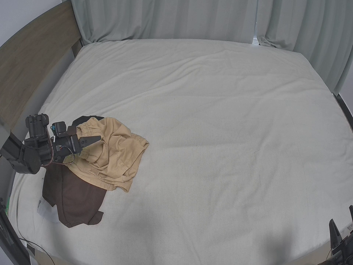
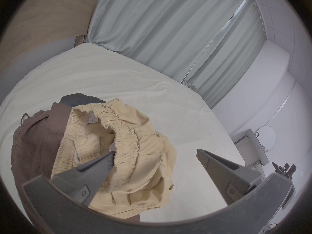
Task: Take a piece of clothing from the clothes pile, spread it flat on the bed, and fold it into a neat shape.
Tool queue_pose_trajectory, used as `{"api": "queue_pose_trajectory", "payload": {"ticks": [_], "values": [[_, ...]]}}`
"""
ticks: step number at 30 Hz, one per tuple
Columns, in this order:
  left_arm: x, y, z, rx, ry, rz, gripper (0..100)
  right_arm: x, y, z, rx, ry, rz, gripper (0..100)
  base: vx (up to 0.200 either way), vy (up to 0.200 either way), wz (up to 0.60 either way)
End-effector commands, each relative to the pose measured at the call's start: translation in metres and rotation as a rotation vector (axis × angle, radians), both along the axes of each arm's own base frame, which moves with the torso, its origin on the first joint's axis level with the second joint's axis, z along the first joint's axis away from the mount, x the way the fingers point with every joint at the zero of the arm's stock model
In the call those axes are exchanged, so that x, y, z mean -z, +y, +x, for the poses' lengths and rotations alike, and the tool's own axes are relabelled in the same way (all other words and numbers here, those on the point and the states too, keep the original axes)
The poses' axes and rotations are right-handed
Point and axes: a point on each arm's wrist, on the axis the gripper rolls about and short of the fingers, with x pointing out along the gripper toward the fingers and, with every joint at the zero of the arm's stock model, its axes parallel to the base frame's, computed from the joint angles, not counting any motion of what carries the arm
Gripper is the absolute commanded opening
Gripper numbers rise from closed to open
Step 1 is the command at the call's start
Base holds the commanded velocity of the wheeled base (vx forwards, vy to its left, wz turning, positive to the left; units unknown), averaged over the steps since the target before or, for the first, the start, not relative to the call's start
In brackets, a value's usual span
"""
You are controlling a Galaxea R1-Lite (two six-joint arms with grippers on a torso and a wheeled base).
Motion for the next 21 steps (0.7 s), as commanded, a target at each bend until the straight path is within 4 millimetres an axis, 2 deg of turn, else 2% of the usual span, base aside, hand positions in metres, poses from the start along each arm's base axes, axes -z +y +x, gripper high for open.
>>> {"api": "queue_pose_trajectory", "payload": {"ticks": [1,10,11,21], "values": [[0.012,-0.005,0.009,0.016,0.019,-0.003,100,0.005,0.0,0.0,-0.001,0.001,0.0,100,0.0,0.0,0.0],[0.025,-0.006,0.018,0.021,0.005,-0.001,100,0.005,0.0,0.0,-0.001,0.001,0.0,100,0.0,0.0,0.0],[0.026,-0.005,0.02,0.02,-0.009,0.0,0,0.005,0.0,0.0,-0.001,0.001,0.0,100,0.0,0.0,0.0],[0.025,-0.005,0.023,0.021,-0.022,-0.003,0,0.005,0.0,0.0,-0.001,0.001,0.0,100,0.0,0.0,0.0]]}}
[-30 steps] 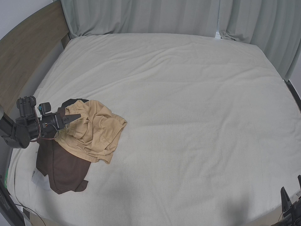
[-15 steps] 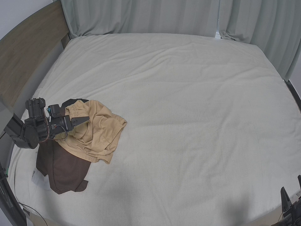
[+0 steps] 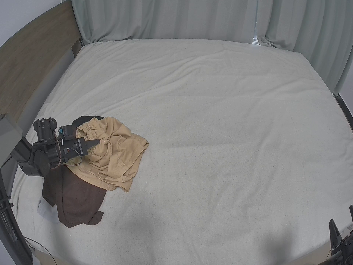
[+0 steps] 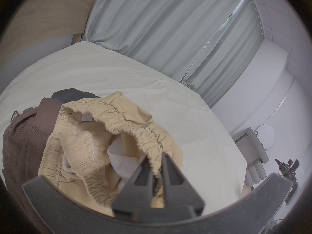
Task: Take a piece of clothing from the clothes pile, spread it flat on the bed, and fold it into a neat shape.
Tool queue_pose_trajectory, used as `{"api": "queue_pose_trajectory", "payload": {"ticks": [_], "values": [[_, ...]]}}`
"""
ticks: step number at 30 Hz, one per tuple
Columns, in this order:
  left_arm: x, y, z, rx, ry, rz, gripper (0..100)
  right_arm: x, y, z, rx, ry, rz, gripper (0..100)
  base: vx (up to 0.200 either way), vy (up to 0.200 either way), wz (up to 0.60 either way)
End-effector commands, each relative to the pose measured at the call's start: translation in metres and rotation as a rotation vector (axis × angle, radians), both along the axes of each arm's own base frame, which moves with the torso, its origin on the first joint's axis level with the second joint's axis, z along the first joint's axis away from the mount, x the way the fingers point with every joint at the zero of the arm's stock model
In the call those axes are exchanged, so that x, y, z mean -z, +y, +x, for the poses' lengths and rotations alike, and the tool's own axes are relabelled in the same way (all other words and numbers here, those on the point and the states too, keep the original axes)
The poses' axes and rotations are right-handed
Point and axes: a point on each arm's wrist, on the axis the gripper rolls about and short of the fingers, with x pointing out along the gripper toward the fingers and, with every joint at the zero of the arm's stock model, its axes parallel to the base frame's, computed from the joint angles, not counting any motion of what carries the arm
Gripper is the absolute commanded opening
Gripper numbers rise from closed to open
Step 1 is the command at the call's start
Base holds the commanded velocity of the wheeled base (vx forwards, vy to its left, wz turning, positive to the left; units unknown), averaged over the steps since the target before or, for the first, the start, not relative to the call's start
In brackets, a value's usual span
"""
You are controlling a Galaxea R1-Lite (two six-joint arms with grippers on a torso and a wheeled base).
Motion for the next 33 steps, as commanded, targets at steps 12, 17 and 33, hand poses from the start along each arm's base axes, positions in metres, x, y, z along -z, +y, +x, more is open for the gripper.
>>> {"api": "queue_pose_trajectory", "payload": {"ticks": [12,17,33], "values": [[-0.018,-0.002,-0.023,0.012,0.002,-0.041,0,0.005,0.0,0.0,0.0,0.001,0.0,100,0.0,0.0,0.0],[-0.029,-0.005,-0.037,0.03,-0.008,-0.067,0,0.005,0.0,0.0,0.0,0.001,0.0,100,0.0,0.0,0.0],[-0.046,-0.021,-0.071,0.038,-0.07,-0.183,0,0.005,0.0,0.0,0.0,0.001,0.0,100,0.0,0.0,0.0]]}}
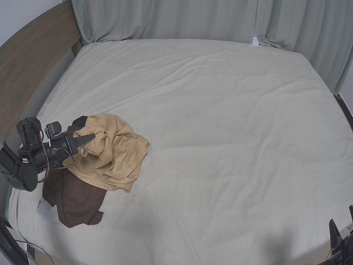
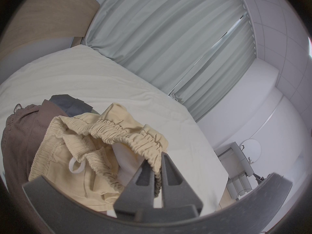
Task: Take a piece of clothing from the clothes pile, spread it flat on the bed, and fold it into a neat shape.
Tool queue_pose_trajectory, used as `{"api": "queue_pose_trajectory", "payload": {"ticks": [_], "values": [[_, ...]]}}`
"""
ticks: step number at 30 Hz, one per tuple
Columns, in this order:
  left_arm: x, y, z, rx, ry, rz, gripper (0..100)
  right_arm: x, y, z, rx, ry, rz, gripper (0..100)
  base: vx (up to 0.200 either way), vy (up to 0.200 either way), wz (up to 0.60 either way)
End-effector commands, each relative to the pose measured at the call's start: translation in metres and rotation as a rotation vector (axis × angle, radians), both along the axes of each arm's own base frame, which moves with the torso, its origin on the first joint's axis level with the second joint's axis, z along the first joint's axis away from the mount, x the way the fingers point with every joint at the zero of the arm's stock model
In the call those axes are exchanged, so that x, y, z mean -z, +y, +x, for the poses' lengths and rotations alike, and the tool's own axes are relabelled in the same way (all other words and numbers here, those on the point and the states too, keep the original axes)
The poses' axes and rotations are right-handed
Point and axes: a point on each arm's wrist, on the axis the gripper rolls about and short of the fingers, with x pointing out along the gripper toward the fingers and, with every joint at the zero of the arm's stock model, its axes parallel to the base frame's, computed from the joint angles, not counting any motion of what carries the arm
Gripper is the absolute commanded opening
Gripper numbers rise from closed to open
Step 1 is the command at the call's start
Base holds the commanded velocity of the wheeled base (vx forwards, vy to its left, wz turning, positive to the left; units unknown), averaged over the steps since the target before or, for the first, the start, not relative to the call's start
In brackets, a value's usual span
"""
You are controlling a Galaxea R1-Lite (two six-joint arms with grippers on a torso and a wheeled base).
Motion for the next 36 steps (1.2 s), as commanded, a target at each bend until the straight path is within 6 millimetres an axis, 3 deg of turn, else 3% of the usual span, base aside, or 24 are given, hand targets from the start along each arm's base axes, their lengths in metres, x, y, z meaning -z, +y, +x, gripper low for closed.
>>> {"api": "queue_pose_trajectory", "payload": {"ticks": [1,36], "values": [[-0.006,-0.007,-0.01,0.017,-0.017,-0.014,0,0.005,0.0,0.0,0.0,0.001,0.0,100,0.0,0.0,0.0],[-0.048,-0.032,-0.057,0.031,-0.089,-0.154,0,0.005,0.0,0.0,0.0,0.001,0.0,100,0.0,0.0,0.0]]}}
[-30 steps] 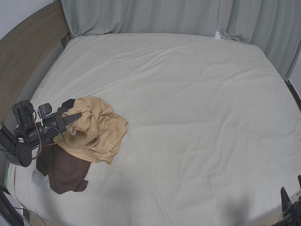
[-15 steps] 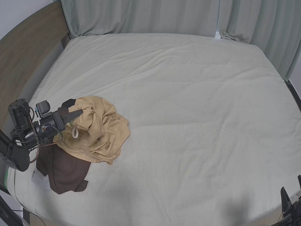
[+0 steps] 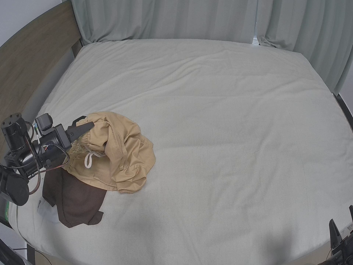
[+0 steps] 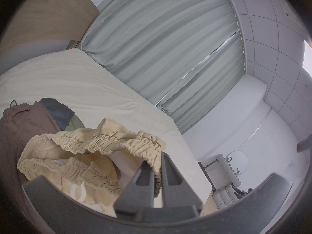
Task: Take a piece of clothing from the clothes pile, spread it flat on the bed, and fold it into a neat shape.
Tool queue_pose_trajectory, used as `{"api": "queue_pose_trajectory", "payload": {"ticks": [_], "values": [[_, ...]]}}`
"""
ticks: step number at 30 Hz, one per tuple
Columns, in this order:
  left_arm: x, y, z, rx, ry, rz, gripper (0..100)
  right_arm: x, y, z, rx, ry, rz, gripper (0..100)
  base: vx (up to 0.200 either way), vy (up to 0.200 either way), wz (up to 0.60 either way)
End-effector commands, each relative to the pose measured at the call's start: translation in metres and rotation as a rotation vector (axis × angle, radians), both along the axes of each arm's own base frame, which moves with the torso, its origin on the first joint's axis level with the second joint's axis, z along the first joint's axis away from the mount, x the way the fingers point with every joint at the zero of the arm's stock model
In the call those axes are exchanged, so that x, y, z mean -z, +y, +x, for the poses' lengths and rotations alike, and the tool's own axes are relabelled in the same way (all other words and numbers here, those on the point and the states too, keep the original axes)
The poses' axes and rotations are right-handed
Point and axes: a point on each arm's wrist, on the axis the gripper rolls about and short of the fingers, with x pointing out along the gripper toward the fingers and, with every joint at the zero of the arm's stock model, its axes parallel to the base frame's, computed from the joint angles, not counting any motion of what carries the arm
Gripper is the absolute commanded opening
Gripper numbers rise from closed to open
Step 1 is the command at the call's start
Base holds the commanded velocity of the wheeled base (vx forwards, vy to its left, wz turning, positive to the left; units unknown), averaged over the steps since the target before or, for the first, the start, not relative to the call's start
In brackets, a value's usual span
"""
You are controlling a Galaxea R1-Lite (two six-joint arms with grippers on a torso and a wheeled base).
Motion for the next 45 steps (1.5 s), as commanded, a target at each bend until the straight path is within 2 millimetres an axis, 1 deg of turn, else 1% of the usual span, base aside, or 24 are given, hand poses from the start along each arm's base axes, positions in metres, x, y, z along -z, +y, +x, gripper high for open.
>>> {"api": "queue_pose_trajectory", "payload": {"ticks": [1,6,14,15,21,30,34,35,38,45], "values": [[-0.006,-0.002,-0.009,0.004,-0.018,-0.002,0,0.005,0.0,0.0,0.0,0.001,0.0,100,0.0,0.0,0.0],[-0.011,-0.013,-0.026,0.023,-0.012,-0.023,0,0.005,0.0,0.0,0.0,0.001,0.0,100,0.0,0.0,0.0],[-0.013,-0.027,-0.03,-0.001,-0.014,-0.036,0,0.005,0.0,0.0,0.001,0.001,0.0,100,0.0,0.0,0.0],[-0.016,-0.033,-0.032,-0.007,0.001,-0.074,0,0.005,0.0,0.0,0.0,0.001,0.0,100,0.0,0.0,0.0],[-0.032,-0.053,-0.039,0.002,0.029,-0.214,0,0.005,0.0,0.0,0.0,0.001,0.0,100,0.0,0.0,0.0],[-0.05,-0.081,-0.049,0.037,0.061,-0.36,0,0.005,0.0,0.0,0.001,0.001,0.0,100,0.0,0.0,0.0],[-0.055,-0.09,-0.051,0.035,0.053,-0.379,0,0.005,0.0,0.0,0.0,0.001,0.0,100,0.0,0.0,0.0],[-0.056,-0.095,-0.053,0.049,0.055,-0.388,0,0.005,0.0,0.0,0.0,0.001,0.0,100,0.0,0.0,0.0],[-0.057,-0.101,-0.056,0.08,0.066,-0.399,0,0.005,0.0,0.0,-0.002,0.001,0.0,100,0.0,0.0,0.0],[-0.058,-0.111,-0.06,0.12,0.074,-0.401,0,0.005,0.0,0.0,0.0,0.001,0.0,100,0.0,0.0,0.0]]}}
